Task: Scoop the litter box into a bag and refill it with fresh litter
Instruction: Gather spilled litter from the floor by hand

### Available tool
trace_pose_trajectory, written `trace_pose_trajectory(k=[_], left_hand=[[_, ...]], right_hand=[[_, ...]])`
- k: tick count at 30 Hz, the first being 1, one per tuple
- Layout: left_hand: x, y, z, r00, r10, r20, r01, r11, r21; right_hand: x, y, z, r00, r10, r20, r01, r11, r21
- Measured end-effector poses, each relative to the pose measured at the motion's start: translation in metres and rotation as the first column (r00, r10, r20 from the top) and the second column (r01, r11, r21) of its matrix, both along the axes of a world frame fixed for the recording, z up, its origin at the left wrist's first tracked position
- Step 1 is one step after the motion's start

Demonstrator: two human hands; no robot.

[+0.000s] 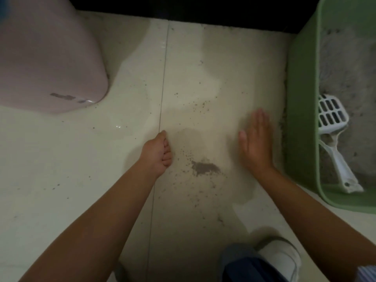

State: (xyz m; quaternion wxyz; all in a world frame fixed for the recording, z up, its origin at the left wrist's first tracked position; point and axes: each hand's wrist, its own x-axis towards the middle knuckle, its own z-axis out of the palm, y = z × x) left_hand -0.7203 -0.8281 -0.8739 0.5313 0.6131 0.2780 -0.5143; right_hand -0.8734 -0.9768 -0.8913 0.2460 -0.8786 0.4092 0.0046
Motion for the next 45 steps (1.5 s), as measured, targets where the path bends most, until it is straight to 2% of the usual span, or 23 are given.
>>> trace_pose_trajectory(k=[4, 6, 9, 12, 14, 16, 18, 21, 23, 24, 25, 26, 28, 29, 30, 31, 33, 36, 37, 39, 41, 42, 45], left_hand=[[0.012, -0.011, 0.000, 0.997, 0.033, 0.068, -0.036, 0.999, 0.033], [0.023, -0.013, 0.000, 0.992, 0.079, 0.103, -0.082, 0.996, 0.032], [0.040, -0.013, 0.001, 0.979, 0.141, 0.144, -0.146, 0.989, 0.025], [0.055, -0.013, 0.002, 0.972, 0.172, 0.162, -0.176, 0.984, 0.010], [0.063, -0.011, 0.002, 0.970, 0.185, 0.157, -0.185, 0.983, -0.010], [0.070, -0.006, 0.000, 0.975, 0.184, 0.124, -0.181, 0.983, -0.034], [0.075, 0.000, -0.001, 0.981, 0.178, 0.081, -0.174, 0.983, -0.057], [0.079, 0.010, -0.002, 0.985, 0.165, 0.047, -0.161, 0.985, -0.063], [0.080, 0.014, -0.003, 0.987, 0.160, 0.030, -0.158, 0.985, -0.065], [0.080, 0.017, -0.003, 0.987, 0.159, 0.019, -0.157, 0.985, -0.070], [0.080, 0.020, -0.004, 0.987, 0.162, 0.008, -0.160, 0.984, -0.077], [0.079, 0.023, -0.004, 0.986, 0.168, -0.001, -0.167, 0.982, -0.084], [0.075, 0.028, -0.004, 0.983, 0.184, -0.002, -0.183, 0.979, -0.086], [0.072, 0.030, -0.004, 0.982, 0.191, 0.001, -0.190, 0.978, -0.086], [0.069, 0.032, -0.003, 0.979, 0.202, 0.005, -0.201, 0.976, -0.085], [0.067, 0.034, -0.002, 0.976, 0.218, 0.013, -0.217, 0.973, -0.081], [0.063, 0.037, 0.001, 0.968, 0.249, 0.033, -0.247, 0.967, -0.068], [0.059, 0.046, 0.005, 0.951, 0.302, 0.057, -0.300, 0.953, -0.048], [0.058, 0.049, 0.005, 0.945, 0.322, 0.062, -0.320, 0.946, -0.046], [0.055, 0.056, 0.006, 0.932, 0.358, 0.065, -0.355, 0.934, -0.048], [0.050, 0.063, 0.007, 0.923, 0.379, 0.067, -0.376, 0.925, -0.052], [0.047, 0.067, 0.007, 0.920, 0.385, 0.070, -0.382, 0.923, -0.050], [0.038, 0.080, 0.007, 0.916, 0.396, 0.067, -0.394, 0.918, -0.037]], right_hand=[[0.029, -0.031, -0.009, 0.981, -0.128, -0.143, 0.125, 0.992, -0.031], [0.055, -0.043, -0.012, 0.978, -0.139, -0.154, 0.134, 0.990, -0.047], [0.091, -0.055, -0.012, 0.990, 0.020, -0.140, -0.027, 0.999, -0.046], [0.119, -0.049, -0.015, 0.936, 0.335, -0.108, -0.341, 0.939, -0.044], [0.127, -0.041, -0.019, 0.835, 0.540, -0.104, -0.547, 0.835, -0.060], [0.122, -0.030, -0.024, 0.673, 0.732, -0.107, -0.739, 0.659, -0.139], [0.110, -0.022, -0.028, 0.519, 0.845, -0.133, -0.851, 0.496, -0.169], [0.084, -0.007, -0.022, 0.260, 0.962, -0.086, -0.966, 0.257, -0.040], [0.081, -0.007, -0.014, 0.125, 0.992, -0.001, -0.992, 0.125, 0.020], [0.089, -0.015, -0.011, 0.120, 0.992, 0.026, -0.993, 0.120, -0.010], [0.103, -0.028, -0.008, 0.175, 0.984, 0.045, -0.983, 0.177, -0.049], [0.124, -0.043, -0.005, 0.284, 0.957, 0.066, -0.953, 0.289, -0.095], [0.169, -0.070, 0.003, 0.569, 0.816, 0.105, -0.802, 0.578, -0.150], [0.188, -0.080, 0.006, 0.686, 0.724, 0.072, -0.714, 0.689, -0.123], [0.204, -0.087, 0.004, 0.751, 0.660, 0.013, -0.657, 0.750, -0.077], [0.216, -0.089, 0.001, 0.781, 0.622, -0.050, -0.624, 0.781, -0.024], [0.235, -0.079, -0.005, 0.772, 0.619, -0.142, -0.627, 0.779, -0.013], [0.245, -0.043, -0.012, 0.620, 0.771, -0.145, -0.781, 0.624, -0.019], [0.240, -0.031, -0.016, 0.535, 0.838, -0.111, -0.844, 0.536, -0.022], [0.217, -0.009, -0.021, 0.308, 0.950, -0.042, -0.949, 0.304, -0.087], [0.183, 0.001, -0.028, 0.099, 0.995, -0.023, -0.986, 0.095, -0.138], [0.162, 0.002, -0.029, 0.004, 0.999, -0.037, -0.995, 0.001, -0.103], [0.106, -0.009, -0.031, -0.195, 0.981, 0.001, -0.979, -0.195, -0.067]])
